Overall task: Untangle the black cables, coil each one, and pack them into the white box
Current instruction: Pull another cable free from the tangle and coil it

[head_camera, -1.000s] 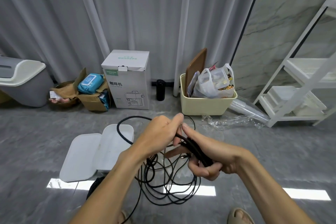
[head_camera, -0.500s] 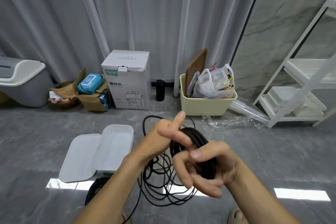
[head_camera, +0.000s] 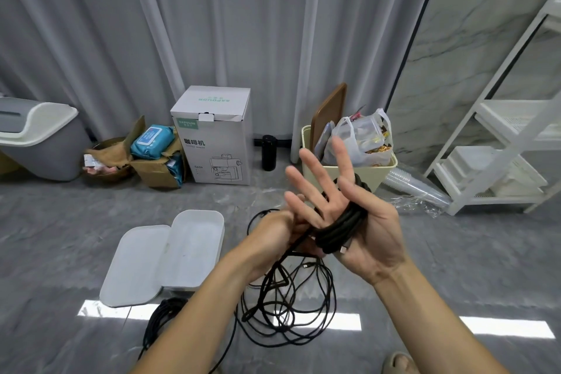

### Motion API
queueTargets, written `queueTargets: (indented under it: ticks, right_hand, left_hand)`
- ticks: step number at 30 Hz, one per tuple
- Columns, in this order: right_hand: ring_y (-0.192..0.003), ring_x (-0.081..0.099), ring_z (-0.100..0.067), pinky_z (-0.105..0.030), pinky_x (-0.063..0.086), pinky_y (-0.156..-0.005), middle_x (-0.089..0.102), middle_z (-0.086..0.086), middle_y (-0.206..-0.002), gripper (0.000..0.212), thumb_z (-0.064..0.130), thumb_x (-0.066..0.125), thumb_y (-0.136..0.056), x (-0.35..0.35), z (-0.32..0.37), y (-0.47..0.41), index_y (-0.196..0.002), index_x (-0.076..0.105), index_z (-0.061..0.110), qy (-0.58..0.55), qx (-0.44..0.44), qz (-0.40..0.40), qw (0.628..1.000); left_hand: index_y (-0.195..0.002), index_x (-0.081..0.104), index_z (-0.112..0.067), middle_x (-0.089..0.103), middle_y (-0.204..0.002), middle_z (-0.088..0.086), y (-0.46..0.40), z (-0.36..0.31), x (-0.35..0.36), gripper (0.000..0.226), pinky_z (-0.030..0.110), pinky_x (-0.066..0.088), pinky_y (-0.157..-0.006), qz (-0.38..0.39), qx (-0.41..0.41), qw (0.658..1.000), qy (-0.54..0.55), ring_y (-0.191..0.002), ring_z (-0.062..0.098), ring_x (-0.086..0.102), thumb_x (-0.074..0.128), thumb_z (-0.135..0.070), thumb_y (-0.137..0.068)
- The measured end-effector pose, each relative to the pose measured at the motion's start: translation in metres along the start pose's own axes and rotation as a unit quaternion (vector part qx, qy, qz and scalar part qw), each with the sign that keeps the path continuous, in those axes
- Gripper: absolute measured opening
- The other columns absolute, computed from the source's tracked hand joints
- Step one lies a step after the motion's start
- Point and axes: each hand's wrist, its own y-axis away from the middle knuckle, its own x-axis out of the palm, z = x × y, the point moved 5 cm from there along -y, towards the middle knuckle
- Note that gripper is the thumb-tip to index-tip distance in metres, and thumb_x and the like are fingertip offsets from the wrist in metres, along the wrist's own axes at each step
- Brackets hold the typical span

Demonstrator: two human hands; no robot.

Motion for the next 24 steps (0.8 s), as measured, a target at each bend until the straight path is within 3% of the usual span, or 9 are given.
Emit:
queueTargets:
  ticks: [3,7,10,12,14,17,19,21,24]
  right_hand:
    - [-0.134,0.05,-0.034,-0.052,0.041,-0.108,0.05,-0.011,-0.148,0.086,0.006,0.078,-0.075,-0.006,0.007,-0.001,-0.149,0.042,0.032,0.031,-0.052,-0.057,0.997]
    - [-0.131,0.054,-0.024,-0.048,0.041,-0.11,0.055,-0.004,-0.145,0.084,0.011,0.073,-0.071,-0.011,0.024,0.0,-0.146,0.044,0.037,0.099,-0.103,-0.151,0.978]
    - [-0.132,0.052,-0.013,-0.04,0.037,-0.113,0.052,0.004,-0.146,0.077,0.009,0.064,-0.08,-0.016,0.032,0.003,-0.144,0.041,0.044,0.212,-0.123,-0.198,0.949]
    - [-0.134,0.048,-0.005,-0.034,0.035,-0.113,0.047,0.009,-0.149,0.078,0.01,0.065,-0.084,-0.021,0.031,0.005,-0.142,0.034,0.051,0.352,-0.12,-0.203,0.906]
    - [-0.133,0.046,-0.001,-0.028,0.036,-0.111,0.046,0.012,-0.147,0.07,0.019,0.059,-0.088,-0.025,0.028,0.005,-0.136,0.028,0.059,0.498,-0.099,-0.197,0.839]
    - [-0.11,0.058,0.005,-0.022,0.042,-0.099,0.059,0.011,-0.124,0.068,0.018,0.056,-0.099,-0.034,0.022,0.007,-0.139,0.022,0.061,0.652,-0.028,-0.193,0.732]
    - [-0.083,0.066,-0.004,-0.027,0.05,-0.087,0.069,0.003,-0.098,0.069,0.025,0.053,-0.1,-0.042,0.019,0.01,-0.14,0.018,0.068,0.719,0.041,-0.192,0.667]
    - [-0.064,0.069,-0.018,-0.035,0.057,-0.074,0.071,-0.009,-0.078,0.066,0.03,0.047,-0.1,-0.048,0.014,0.014,-0.136,0.012,0.073,0.74,0.13,-0.185,0.633]
    - [-0.072,0.067,-0.022,-0.033,0.056,-0.073,0.072,-0.007,-0.084,0.055,0.035,0.043,-0.101,-0.057,0.011,0.015,-0.146,0.023,0.059,0.774,0.191,-0.184,0.575]
  left_hand:
    - [-0.114,0.063,-0.007,0.075,-0.098,0.016,0.0,0.006,0.003,0.057,0.04,0.052,-0.092,0.032,-0.08,0.996,0.03,-0.087,0.035,0.071,0.014,-0.035,-0.107]
    - [-0.114,0.066,0.003,0.074,-0.099,0.02,0.003,0.012,0.003,0.073,0.029,0.052,-0.085,0.091,-0.145,0.985,0.016,-0.093,0.031,0.072,0.011,-0.045,-0.105]
    - [-0.111,0.067,0.003,0.073,-0.097,0.021,0.007,0.012,0.002,0.072,0.032,0.053,-0.086,0.115,-0.159,0.98,0.009,-0.094,0.032,0.072,0.013,-0.045,-0.105]
    - [-0.109,0.067,0.003,0.072,-0.09,0.02,0.009,0.009,0.002,0.068,0.034,0.054,-0.087,0.119,-0.165,0.979,0.005,-0.093,0.032,0.071,0.016,-0.042,-0.105]
    - [-0.11,0.066,0.005,0.07,-0.083,0.019,0.011,0.007,0.002,0.064,0.032,0.055,-0.083,0.111,-0.162,0.98,-0.019,-0.092,0.033,0.072,0.018,-0.038,-0.105]
    - [-0.109,0.067,0.005,0.068,-0.078,0.018,0.014,0.003,0.0,0.056,0.029,0.057,-0.078,0.089,-0.146,0.983,-0.072,-0.09,0.033,0.072,0.023,-0.028,-0.103]
    - [-0.108,0.067,0.004,0.07,-0.08,0.018,0.016,0.001,-0.002,0.051,0.033,0.058,-0.083,0.083,-0.136,0.982,-0.1,-0.091,0.032,0.073,0.026,-0.024,-0.101]
    - [-0.106,0.069,0.002,0.073,-0.082,0.015,0.017,0.0,-0.002,0.049,0.031,0.056,-0.074,0.086,-0.136,0.979,-0.122,-0.088,0.027,0.072,0.027,-0.023,-0.099]
    - [-0.101,0.071,-0.003,0.076,-0.09,0.012,0.016,-0.004,-0.005,0.044,0.024,0.042,-0.053,0.071,-0.119,0.98,-0.142,-0.086,0.022,0.073,0.031,-0.022,-0.097]
